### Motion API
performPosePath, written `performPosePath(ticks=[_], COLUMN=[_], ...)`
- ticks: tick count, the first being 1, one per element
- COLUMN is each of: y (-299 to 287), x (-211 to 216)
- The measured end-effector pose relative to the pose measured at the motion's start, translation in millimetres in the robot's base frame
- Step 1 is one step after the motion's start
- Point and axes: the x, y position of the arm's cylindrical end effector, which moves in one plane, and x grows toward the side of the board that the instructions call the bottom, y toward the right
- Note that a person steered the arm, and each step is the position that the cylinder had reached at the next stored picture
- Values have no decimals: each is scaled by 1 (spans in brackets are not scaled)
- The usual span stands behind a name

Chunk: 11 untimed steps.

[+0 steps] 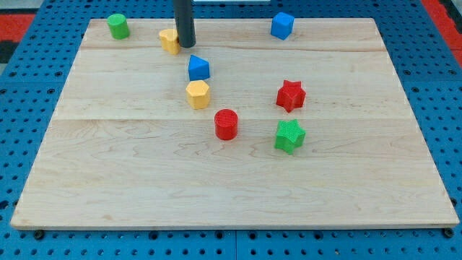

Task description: Adjust the hexagon to the center

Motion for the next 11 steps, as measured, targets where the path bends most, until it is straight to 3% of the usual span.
performPosePath(ticks=[2,4,8,10,11], y=[-27,-16,21,-31,-14], x=[40,126,104,143,172])
